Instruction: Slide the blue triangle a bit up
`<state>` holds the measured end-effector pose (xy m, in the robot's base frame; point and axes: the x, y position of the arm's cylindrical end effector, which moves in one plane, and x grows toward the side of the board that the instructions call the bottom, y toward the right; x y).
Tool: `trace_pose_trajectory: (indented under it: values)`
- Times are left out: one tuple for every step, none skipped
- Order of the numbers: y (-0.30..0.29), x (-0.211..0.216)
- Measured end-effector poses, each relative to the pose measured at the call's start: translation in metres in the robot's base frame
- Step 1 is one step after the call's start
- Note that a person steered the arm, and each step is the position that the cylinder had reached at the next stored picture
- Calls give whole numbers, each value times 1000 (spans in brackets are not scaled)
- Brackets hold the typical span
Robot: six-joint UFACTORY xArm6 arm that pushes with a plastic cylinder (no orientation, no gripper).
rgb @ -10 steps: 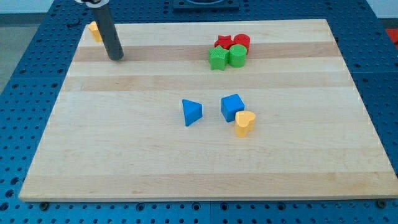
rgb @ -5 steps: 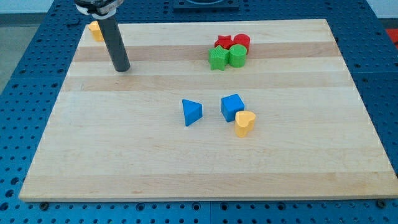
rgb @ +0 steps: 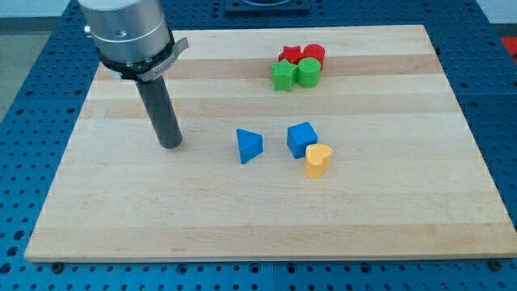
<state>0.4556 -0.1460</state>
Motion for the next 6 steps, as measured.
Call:
trace_pose_trajectory:
  values:
    - [0,4]
    - [2,35]
    - [19,61]
    - [46,72]
    - [70,72]
    - [92,70]
